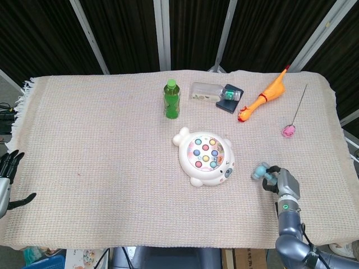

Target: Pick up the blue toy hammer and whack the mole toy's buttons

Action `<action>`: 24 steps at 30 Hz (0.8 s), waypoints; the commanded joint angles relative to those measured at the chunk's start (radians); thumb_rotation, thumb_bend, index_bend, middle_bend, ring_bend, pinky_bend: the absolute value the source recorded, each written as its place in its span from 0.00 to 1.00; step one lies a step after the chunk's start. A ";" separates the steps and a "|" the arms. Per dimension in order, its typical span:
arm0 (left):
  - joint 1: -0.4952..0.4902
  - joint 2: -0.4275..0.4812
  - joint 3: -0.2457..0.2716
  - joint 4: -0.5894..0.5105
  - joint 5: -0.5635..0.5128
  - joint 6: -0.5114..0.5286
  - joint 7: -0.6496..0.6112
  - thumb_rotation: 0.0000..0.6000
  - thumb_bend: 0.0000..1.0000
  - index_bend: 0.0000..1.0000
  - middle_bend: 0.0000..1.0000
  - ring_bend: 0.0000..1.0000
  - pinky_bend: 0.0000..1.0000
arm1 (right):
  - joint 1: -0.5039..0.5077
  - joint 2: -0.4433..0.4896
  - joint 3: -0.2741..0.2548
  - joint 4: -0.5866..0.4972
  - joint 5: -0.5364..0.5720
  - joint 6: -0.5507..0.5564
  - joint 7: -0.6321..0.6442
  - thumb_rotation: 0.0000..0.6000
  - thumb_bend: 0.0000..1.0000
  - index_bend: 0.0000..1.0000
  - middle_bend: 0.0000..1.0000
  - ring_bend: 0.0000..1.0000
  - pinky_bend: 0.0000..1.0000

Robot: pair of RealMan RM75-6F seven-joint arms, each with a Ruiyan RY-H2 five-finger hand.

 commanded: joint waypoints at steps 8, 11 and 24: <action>0.001 0.000 0.001 0.000 0.005 0.004 0.000 1.00 0.00 0.00 0.00 0.00 0.00 | -0.019 0.012 -0.028 -0.044 -0.042 0.020 0.019 1.00 0.49 0.38 0.28 0.13 0.24; 0.002 -0.001 0.001 0.000 0.006 0.006 0.000 1.00 0.00 0.00 0.00 0.00 0.00 | -0.023 0.015 -0.032 -0.053 -0.053 0.023 0.024 1.00 0.49 0.38 0.28 0.13 0.24; 0.003 -0.001 0.000 -0.001 0.007 0.009 -0.002 1.00 0.00 0.00 0.00 0.00 0.00 | -0.037 0.027 -0.052 -0.078 -0.078 0.030 0.038 1.00 0.49 0.38 0.28 0.13 0.24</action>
